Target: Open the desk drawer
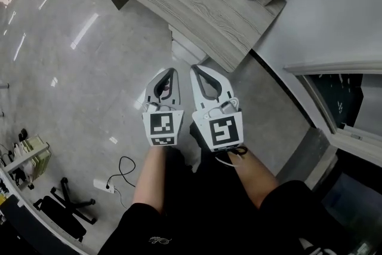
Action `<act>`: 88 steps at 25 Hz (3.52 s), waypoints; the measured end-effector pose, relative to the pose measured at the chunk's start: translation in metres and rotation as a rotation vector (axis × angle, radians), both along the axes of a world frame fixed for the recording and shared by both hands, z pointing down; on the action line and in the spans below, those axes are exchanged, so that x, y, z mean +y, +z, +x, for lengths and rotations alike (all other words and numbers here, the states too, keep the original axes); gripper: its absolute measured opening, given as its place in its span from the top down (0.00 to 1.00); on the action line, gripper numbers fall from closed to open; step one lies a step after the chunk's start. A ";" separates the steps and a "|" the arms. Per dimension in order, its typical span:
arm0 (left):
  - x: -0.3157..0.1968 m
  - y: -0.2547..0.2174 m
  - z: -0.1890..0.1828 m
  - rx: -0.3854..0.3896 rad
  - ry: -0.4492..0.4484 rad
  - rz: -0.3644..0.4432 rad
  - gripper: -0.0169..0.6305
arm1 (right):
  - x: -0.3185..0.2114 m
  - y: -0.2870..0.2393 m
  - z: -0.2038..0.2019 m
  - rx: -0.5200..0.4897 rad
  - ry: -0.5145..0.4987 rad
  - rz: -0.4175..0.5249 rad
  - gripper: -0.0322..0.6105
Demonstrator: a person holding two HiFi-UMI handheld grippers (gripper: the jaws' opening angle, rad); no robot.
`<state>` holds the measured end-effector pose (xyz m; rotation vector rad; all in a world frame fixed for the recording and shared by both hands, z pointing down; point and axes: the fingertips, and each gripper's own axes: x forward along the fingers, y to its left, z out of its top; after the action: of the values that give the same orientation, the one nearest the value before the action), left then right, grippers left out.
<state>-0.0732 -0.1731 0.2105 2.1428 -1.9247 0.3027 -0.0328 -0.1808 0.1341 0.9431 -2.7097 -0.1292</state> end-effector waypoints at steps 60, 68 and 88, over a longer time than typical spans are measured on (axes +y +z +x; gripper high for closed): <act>-0.106 0.228 0.009 0.561 0.244 0.192 0.83 | -0.060 0.238 -0.001 -0.145 0.186 0.178 0.94; -0.123 0.229 0.000 1.022 0.307 0.197 0.76 | -0.059 0.233 0.001 -0.157 0.167 0.195 0.94; -0.156 0.206 -0.011 1.438 0.410 0.319 0.71 | -0.061 0.238 -0.009 -0.105 0.108 0.222 0.94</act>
<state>-0.0840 -0.3291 0.4164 1.8718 -0.6984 -1.2075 -0.0418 -0.2416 0.3716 1.1866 -2.7735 -0.3757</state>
